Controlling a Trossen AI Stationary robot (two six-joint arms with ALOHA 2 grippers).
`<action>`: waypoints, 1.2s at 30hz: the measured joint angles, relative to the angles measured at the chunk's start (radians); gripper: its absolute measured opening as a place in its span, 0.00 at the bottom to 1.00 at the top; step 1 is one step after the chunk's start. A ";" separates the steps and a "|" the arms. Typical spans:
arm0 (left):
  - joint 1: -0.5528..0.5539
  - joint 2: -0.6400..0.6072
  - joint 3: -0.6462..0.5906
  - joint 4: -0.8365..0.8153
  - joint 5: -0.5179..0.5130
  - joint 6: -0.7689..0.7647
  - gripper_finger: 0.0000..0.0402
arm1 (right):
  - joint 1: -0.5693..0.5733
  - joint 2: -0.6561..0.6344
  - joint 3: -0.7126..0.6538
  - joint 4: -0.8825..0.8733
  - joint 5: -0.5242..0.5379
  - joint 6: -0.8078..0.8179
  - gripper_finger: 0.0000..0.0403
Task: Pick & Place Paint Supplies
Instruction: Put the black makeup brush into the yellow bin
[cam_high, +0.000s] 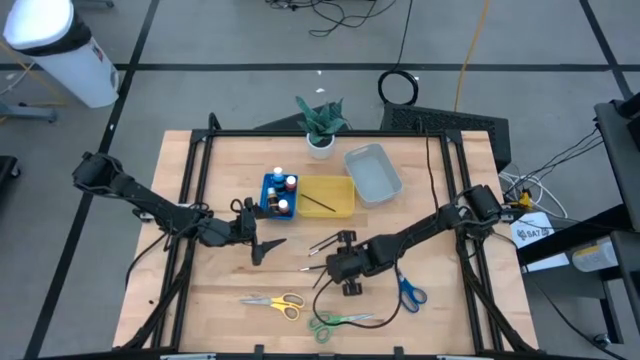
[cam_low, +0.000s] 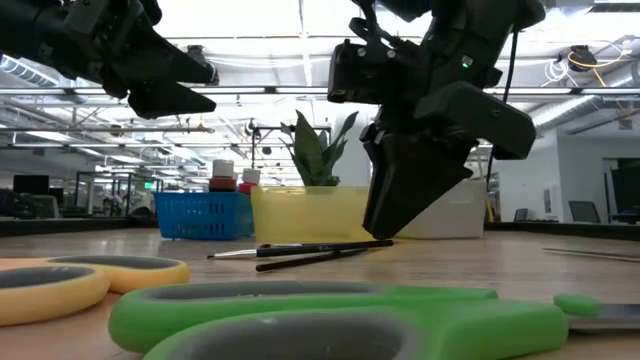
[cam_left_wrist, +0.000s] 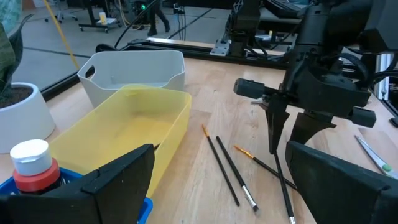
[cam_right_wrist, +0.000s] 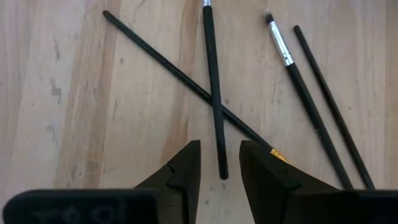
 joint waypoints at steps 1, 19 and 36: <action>0.000 0.000 0.000 0.000 0.000 -0.002 0.94 | 0.000 0.000 0.000 0.000 -0.001 0.000 0.25; 0.000 0.000 0.000 0.000 0.000 -0.004 0.94 | 0.000 -0.005 -0.120 0.160 -0.002 0.015 0.24; 0.000 0.000 0.000 0.001 0.000 -0.004 0.94 | -0.012 -0.027 -0.123 0.135 -0.007 0.014 0.02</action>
